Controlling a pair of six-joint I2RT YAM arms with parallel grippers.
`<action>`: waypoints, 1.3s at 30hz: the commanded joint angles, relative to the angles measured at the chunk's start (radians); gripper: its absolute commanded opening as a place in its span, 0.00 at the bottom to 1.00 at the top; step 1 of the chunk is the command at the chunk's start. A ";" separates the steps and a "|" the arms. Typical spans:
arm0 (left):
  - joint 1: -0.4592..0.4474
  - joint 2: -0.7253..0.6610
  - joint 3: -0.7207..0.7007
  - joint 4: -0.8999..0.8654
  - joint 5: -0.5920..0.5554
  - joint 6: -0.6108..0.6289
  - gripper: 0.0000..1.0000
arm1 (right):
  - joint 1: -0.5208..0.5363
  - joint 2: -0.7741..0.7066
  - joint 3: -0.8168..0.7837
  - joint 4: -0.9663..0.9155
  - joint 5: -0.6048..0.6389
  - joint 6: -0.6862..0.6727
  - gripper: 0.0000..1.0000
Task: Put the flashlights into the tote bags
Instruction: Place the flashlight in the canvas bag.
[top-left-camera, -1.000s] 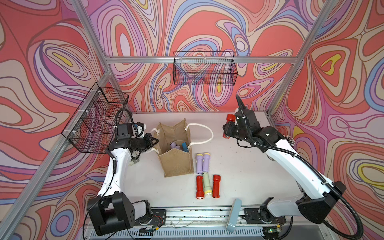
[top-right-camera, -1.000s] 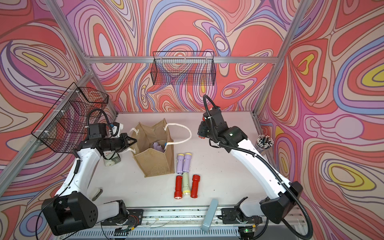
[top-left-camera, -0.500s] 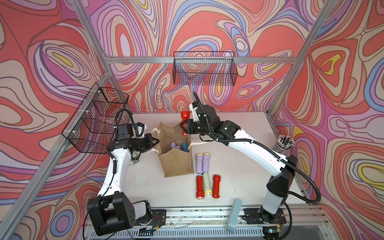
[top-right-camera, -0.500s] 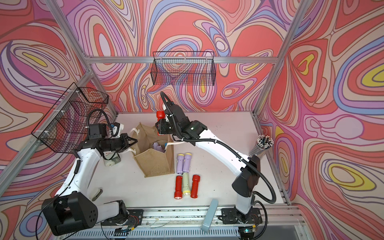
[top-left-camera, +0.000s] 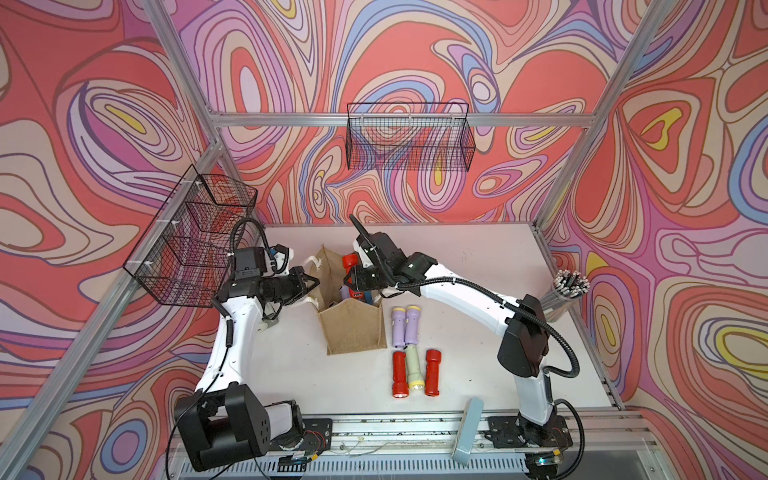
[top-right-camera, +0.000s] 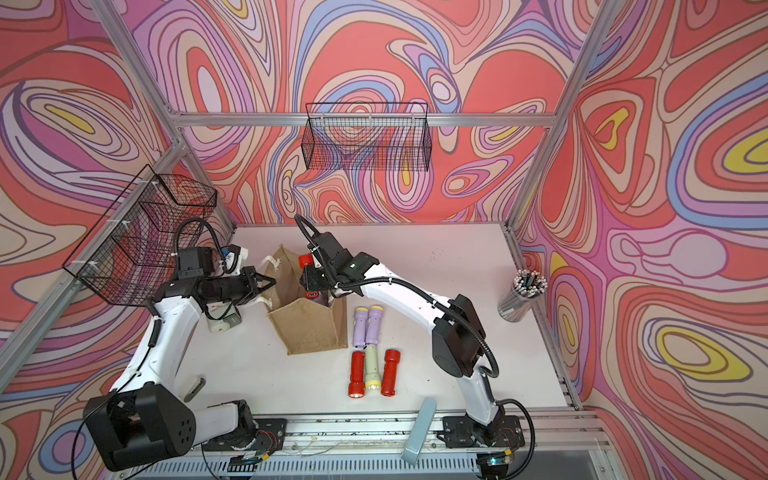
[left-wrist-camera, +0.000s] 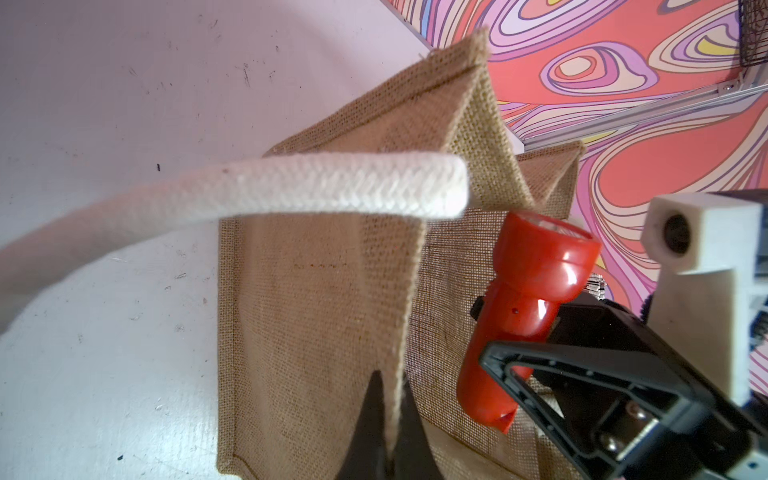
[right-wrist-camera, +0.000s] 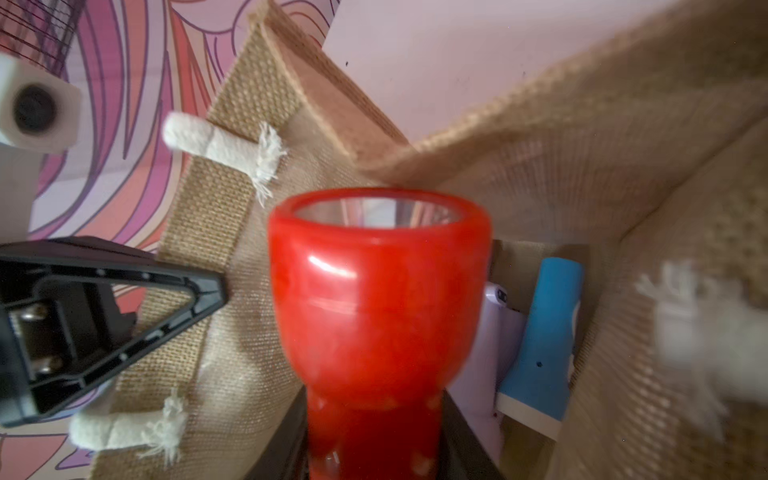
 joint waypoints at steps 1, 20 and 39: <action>0.002 -0.022 -0.002 0.022 0.029 -0.004 0.00 | 0.015 0.013 -0.028 -0.053 0.016 -0.024 0.16; 0.002 -0.015 -0.012 0.035 0.035 -0.021 0.00 | 0.026 0.202 0.169 -0.467 0.302 -0.113 0.17; 0.003 -0.014 -0.015 0.035 0.041 -0.019 0.00 | 0.025 0.280 0.253 -0.539 0.336 -0.118 0.51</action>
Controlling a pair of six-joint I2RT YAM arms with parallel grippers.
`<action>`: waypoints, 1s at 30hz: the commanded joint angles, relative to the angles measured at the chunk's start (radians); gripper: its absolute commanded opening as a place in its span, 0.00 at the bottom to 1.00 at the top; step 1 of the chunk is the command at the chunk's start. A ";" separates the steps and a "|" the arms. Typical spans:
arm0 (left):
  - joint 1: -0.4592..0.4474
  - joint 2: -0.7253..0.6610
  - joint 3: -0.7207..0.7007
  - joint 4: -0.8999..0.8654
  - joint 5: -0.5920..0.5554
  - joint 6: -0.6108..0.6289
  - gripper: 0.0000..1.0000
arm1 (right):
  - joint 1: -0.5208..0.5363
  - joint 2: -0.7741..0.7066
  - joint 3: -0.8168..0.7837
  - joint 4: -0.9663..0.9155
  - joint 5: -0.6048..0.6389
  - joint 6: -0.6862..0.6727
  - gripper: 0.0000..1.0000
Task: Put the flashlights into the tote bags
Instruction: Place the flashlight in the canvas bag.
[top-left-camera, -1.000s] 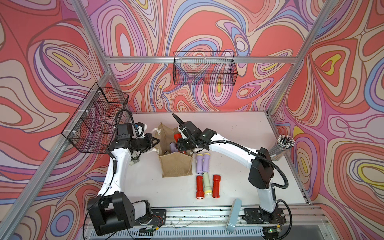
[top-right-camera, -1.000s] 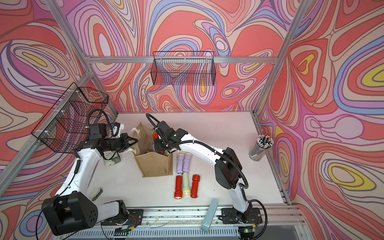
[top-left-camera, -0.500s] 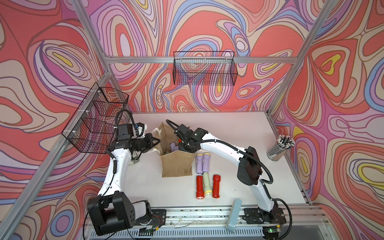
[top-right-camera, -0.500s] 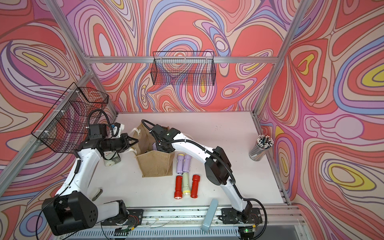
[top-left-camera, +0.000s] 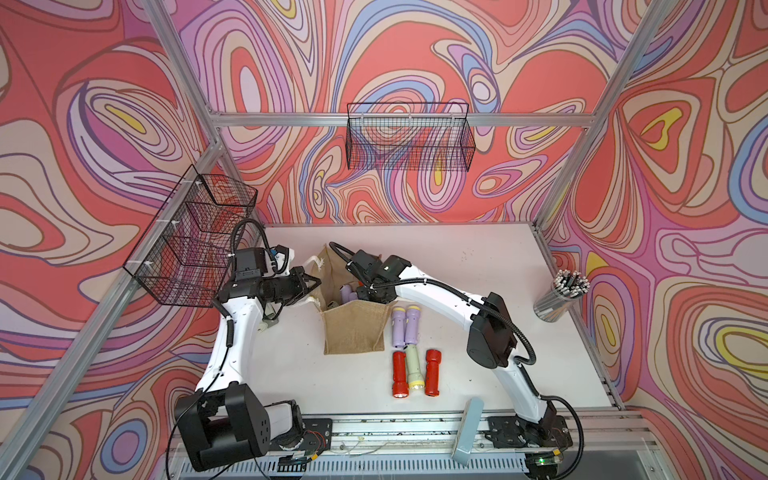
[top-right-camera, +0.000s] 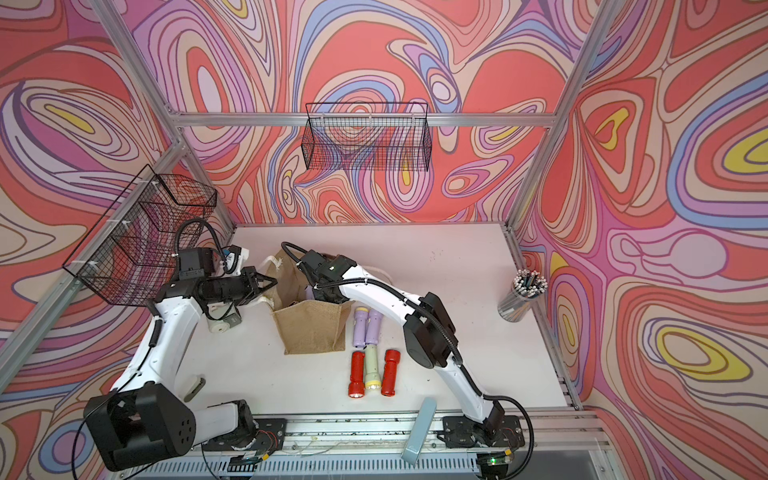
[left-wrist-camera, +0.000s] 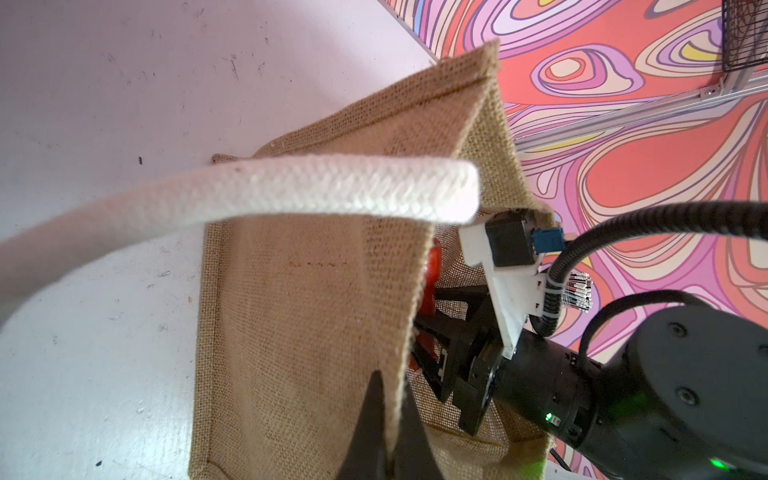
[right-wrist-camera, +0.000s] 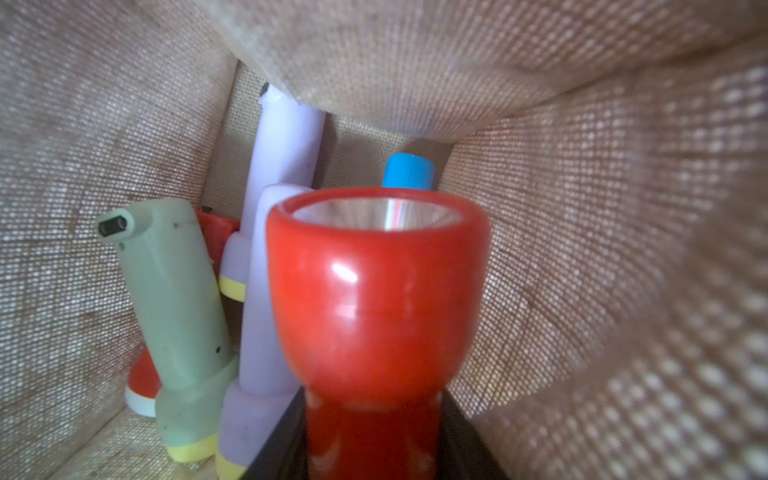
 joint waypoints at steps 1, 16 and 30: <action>0.002 -0.015 -0.004 0.020 0.014 0.002 0.00 | -0.002 0.034 0.006 -0.066 0.047 -0.001 0.54; 0.002 0.006 -0.019 0.054 0.068 -0.046 0.00 | -0.007 -0.072 0.096 -0.001 -0.068 -0.101 0.67; 0.003 -0.001 -0.011 0.035 0.059 -0.028 0.00 | -0.052 -0.338 -0.018 0.228 -0.186 -0.073 0.67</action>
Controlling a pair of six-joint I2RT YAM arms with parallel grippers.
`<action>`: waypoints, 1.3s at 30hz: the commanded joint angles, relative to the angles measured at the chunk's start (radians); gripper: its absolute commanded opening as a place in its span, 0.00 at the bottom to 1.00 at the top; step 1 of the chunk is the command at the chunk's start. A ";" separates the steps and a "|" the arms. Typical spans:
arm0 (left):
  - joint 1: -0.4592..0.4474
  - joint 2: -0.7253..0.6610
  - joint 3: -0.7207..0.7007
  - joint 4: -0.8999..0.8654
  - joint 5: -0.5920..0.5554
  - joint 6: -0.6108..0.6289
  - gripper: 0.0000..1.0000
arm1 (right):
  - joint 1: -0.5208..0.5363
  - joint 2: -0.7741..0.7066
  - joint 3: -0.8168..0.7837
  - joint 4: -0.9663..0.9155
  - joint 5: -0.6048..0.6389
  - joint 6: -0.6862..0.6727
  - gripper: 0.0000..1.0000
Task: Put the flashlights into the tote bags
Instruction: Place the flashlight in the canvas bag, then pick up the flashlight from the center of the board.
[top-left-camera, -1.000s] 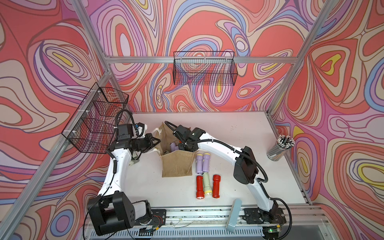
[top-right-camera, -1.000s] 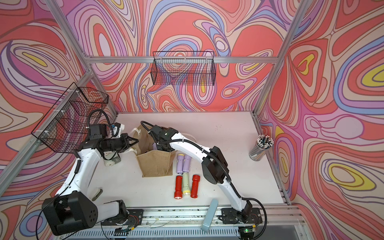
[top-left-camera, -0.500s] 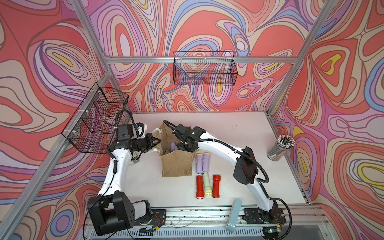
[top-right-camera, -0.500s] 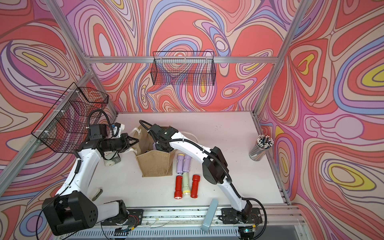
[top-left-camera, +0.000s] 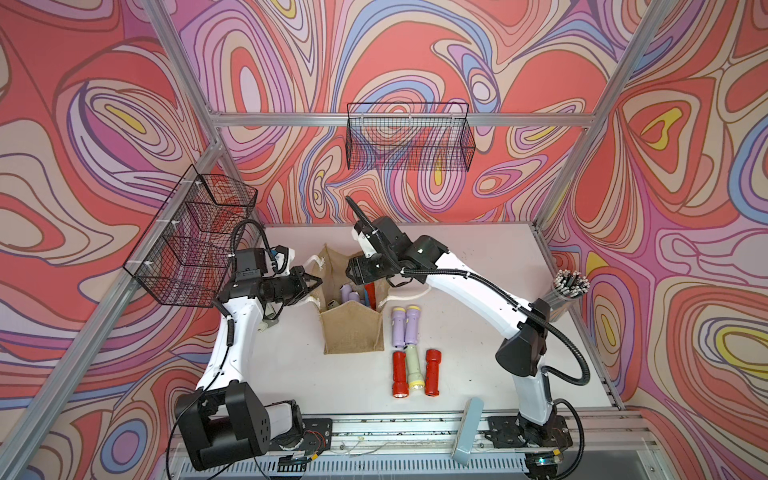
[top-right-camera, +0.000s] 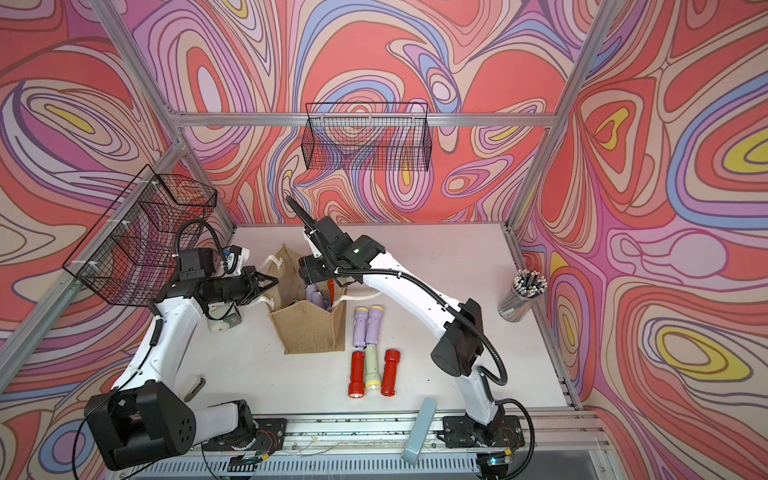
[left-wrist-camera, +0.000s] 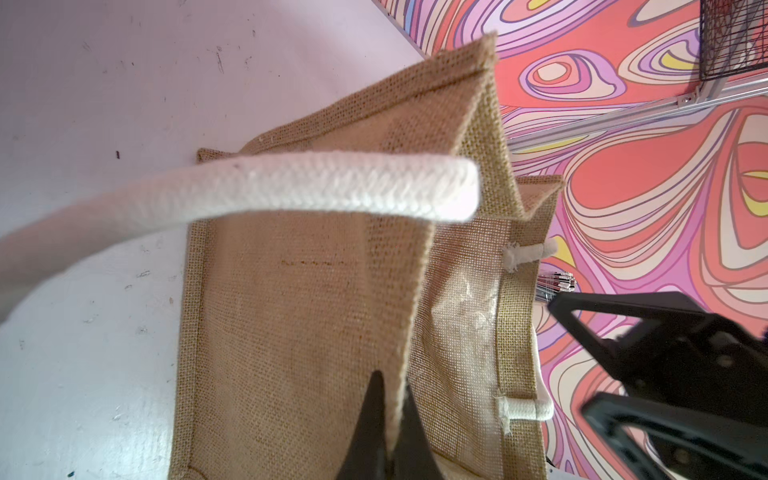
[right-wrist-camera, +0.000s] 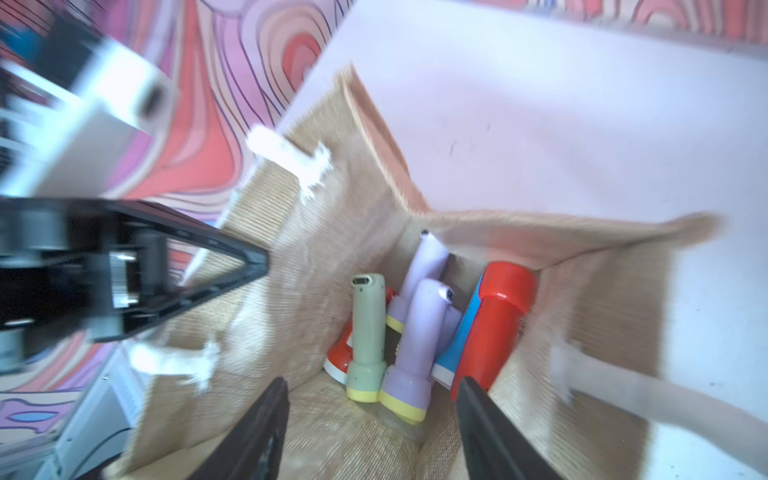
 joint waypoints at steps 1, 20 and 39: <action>0.002 -0.006 -0.001 0.013 0.026 0.002 0.00 | -0.015 -0.100 -0.051 0.036 0.052 0.010 0.67; 0.002 -0.003 0.008 -0.009 -0.018 0.006 0.00 | -0.022 -0.592 -0.550 -0.098 0.413 0.274 0.71; 0.001 0.001 0.012 -0.022 -0.037 0.016 0.00 | 0.021 -0.729 -1.088 -0.097 0.271 0.749 0.62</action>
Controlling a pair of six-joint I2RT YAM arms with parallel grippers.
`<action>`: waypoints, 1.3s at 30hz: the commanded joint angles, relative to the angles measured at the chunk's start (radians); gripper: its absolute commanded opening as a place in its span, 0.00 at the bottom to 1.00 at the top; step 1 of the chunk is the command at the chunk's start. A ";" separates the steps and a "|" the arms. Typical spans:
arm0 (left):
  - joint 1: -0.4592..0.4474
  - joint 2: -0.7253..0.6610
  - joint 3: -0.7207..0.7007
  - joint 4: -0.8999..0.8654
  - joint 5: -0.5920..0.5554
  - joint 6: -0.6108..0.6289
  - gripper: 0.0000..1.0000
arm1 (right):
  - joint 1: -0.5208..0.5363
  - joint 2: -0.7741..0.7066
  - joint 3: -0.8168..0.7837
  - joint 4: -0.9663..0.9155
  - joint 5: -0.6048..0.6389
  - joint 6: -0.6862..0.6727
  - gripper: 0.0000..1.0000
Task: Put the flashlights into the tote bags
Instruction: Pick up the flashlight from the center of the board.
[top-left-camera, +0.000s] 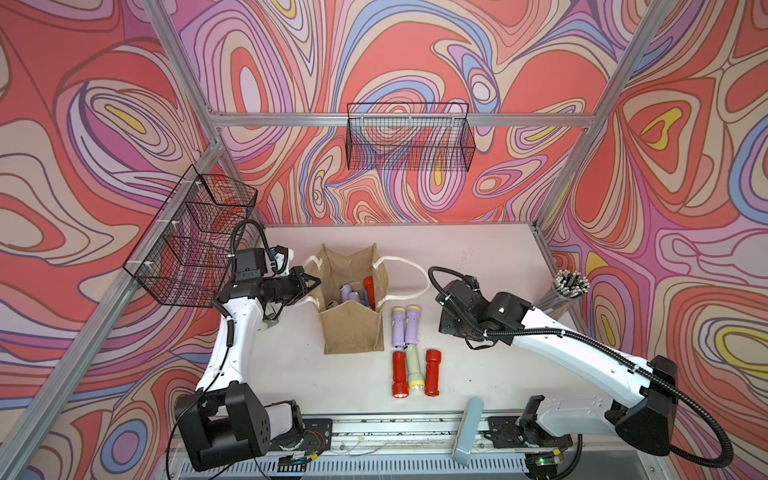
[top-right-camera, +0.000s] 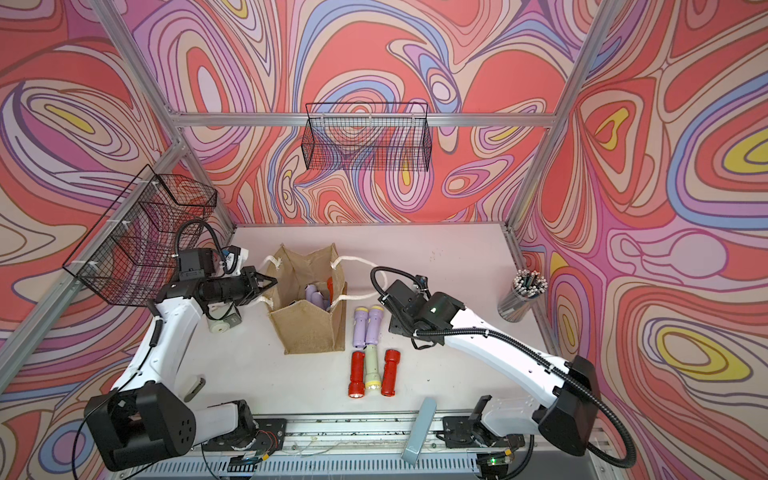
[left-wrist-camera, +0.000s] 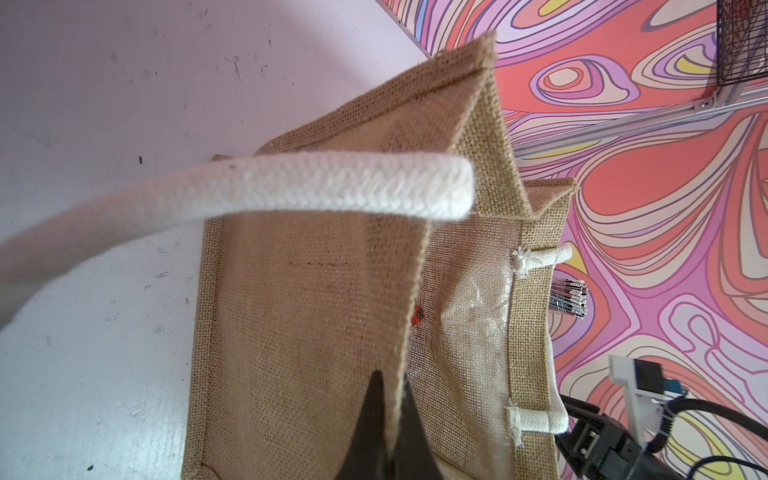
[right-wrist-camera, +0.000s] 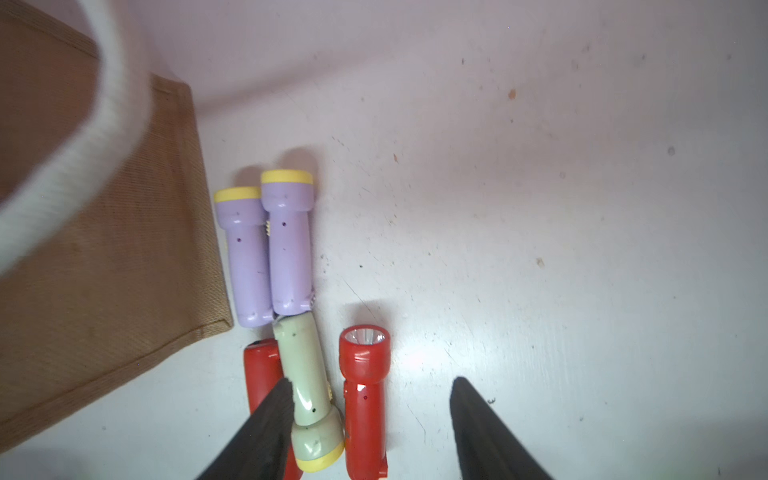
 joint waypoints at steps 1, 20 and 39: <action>0.002 0.005 0.013 -0.024 -0.003 0.016 0.00 | 0.038 -0.008 -0.059 0.048 -0.078 0.122 0.62; 0.002 0.007 0.011 -0.013 0.014 0.011 0.00 | 0.305 0.149 -0.199 0.173 -0.134 0.319 0.59; 0.002 0.005 0.001 -0.017 0.013 0.014 0.00 | 0.313 0.185 -0.300 0.273 -0.174 0.335 0.52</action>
